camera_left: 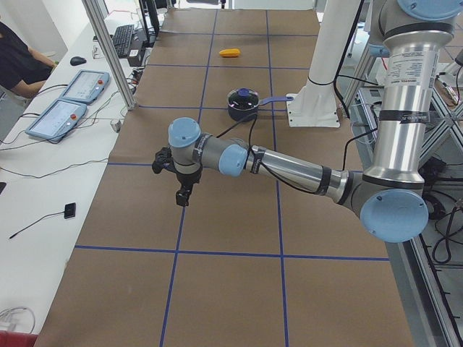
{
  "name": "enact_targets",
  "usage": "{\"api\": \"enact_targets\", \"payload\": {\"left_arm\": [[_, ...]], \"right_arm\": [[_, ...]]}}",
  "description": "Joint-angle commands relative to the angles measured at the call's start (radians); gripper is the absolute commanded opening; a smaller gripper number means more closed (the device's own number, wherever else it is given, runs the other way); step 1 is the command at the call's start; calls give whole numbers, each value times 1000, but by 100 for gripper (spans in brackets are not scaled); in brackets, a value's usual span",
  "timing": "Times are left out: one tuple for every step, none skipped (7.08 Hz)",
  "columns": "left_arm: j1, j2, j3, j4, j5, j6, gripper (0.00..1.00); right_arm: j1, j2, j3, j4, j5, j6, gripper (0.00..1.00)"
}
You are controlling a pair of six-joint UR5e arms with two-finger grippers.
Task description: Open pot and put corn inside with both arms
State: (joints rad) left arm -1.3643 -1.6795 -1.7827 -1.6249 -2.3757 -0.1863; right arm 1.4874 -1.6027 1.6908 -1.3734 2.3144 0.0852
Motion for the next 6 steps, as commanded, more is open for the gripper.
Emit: {"api": "enact_targets", "payload": {"left_arm": [[118, -128, 2, 2, -16, -242, 99], [176, -187, 8, 2, -8, -347, 99], [223, -239, 6, 3, 1, -442, 99], [270, -288, 6, 5, 47, -525, 99], [327, -331, 11, 16, 74, -592, 99], [383, -411, 11, 89, 135, -661, 99]], "right_arm": [[-91, -3, 1, 25, 32, 4, 100], [-143, -3, 6, 27, 45, 42, 100], [-215, 3, 29, 27, 37, 117, 100], [-275, 9, 41, 28, 37, 196, 100], [-329, 18, 59, 31, 34, 281, 99], [-378, 38, 59, 57, 28, 368, 99]]}}
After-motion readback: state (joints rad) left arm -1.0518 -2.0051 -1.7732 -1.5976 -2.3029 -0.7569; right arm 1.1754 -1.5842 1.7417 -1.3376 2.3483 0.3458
